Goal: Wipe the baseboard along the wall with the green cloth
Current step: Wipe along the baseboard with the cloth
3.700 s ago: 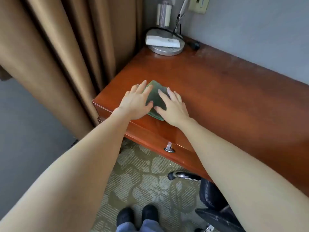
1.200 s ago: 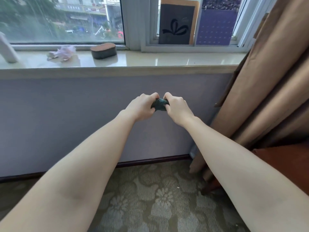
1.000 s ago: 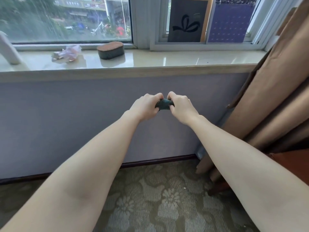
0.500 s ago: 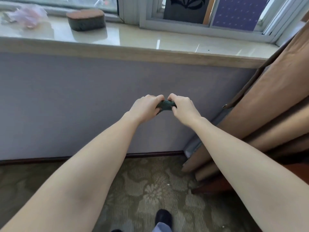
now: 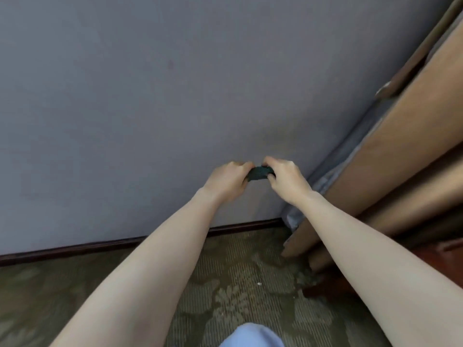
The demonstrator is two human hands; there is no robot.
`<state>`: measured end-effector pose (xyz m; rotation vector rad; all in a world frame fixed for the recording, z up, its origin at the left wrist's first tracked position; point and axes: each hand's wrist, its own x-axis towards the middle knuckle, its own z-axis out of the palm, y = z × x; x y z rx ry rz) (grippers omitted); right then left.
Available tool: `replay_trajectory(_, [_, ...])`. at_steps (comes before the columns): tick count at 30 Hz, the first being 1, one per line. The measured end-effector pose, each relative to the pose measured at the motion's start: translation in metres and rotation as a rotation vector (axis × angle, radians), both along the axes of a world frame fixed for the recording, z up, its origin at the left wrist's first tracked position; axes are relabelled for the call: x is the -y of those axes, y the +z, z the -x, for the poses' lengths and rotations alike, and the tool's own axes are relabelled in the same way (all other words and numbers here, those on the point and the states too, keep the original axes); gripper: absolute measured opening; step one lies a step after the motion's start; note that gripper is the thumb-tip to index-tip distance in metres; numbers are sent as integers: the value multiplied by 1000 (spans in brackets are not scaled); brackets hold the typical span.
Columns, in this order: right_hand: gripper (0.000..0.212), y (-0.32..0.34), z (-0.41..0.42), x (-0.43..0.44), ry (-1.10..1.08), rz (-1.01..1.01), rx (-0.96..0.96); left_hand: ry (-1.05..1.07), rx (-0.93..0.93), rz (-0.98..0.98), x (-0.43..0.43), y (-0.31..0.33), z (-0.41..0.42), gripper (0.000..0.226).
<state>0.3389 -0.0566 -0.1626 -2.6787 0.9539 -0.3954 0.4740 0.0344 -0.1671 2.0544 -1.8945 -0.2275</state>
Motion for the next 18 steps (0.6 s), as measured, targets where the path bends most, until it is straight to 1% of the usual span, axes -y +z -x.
replay_trajectory(6, [19,-131,14,16,-19,2,21,-63,-48,13,24,-130,7,22])
replay_trajectory(11, [18,-227,21,38,-2,40,20,-76,-86,80,47,-237,10,20])
replay_trajectory(15, [18,-285,26,56,-17,74,-5,-43,-85,127,66,-301,15,22])
replay_trajectory(18, [18,-323,32,65,-19,72,-21,-31,-96,114,78,-346,23,26])
